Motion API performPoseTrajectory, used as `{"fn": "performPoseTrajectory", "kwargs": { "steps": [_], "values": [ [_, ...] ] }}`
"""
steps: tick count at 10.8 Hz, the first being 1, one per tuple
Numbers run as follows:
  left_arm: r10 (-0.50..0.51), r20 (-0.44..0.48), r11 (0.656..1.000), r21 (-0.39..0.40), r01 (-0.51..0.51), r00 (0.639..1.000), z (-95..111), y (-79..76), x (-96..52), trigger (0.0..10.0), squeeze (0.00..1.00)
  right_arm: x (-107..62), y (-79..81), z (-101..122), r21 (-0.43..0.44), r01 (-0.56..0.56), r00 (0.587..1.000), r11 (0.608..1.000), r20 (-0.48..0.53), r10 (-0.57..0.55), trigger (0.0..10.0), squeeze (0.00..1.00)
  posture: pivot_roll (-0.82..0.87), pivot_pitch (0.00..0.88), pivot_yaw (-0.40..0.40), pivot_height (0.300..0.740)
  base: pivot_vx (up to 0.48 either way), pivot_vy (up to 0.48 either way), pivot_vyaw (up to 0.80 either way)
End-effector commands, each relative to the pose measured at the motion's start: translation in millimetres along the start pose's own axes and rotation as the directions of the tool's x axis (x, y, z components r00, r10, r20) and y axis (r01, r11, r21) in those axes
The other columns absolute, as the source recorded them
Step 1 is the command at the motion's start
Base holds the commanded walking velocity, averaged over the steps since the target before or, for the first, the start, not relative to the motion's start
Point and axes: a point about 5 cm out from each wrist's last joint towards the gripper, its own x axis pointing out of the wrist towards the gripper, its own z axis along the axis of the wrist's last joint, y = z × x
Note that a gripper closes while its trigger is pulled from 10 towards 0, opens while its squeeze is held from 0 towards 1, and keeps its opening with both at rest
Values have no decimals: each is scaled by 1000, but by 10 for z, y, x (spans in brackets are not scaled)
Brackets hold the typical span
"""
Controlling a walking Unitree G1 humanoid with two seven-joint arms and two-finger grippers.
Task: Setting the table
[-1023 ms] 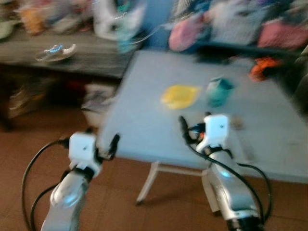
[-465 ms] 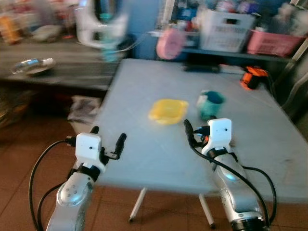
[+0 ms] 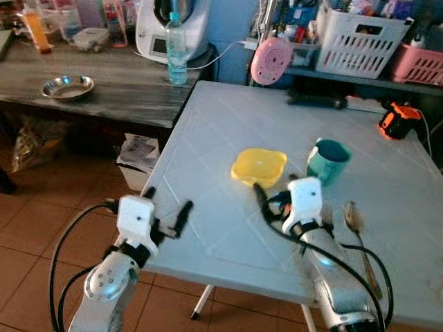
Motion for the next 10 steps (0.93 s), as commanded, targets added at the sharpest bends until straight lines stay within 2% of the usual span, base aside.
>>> {"fn": "performPoseTrajectory", "kwargs": {
  "steps": [1, 2, 3, 5, 8, 10],
  "values": [
    [-36, 1, 999, -3, 36, 999, 24, -47, -2, 10000, 0, -11, 3, 29, -16, -19, 1000, 1000, 3, 19, 10000, 0, 134, 17, -47, 740, 0, 0, 0],
    [-80, -21, 997, -9, 79, 997, 0, -64, -37, 10000, 0, -12, 51, 19, -36, -72, 997, 997, -16, 72, 10000, 0, 133, 20, -47, 740, 0, 0, 0],
    [-93, -28, 996, 1, 94, 995, -2, -58, -52, 10000, 0, 6, 76, 50, -115, -141, 990, 983, -25, 139, 10000, 0, 133, 21, -45, 740, 0, 0, 0],
    [-102, -30, 995, -11, 101, 994, 0, -67, -58, 10000, 0, 66, 52, 87, -189, -185, 983, 964, -43, 180, 10000, 0, 131, 24, -40, 740, 0, 0, 0],
    [-123, -38, 992, -22, 122, 992, 0, -104, -42, 10000, 0, 270, -32, 194, -266, -195, 981, 944, -56, 186, 10000, 0, 132, 30, -37, 740, 0, 0, 0],
    [-137, -59, 990, -54, 134, 989, -26, -131, -44, 10000, 0, 437, -84, 284, -321, -250, 968, 913, -105, 227, 10000, 0, 138, 38, -36, 740, 0, 0, 0]
  ]
}}
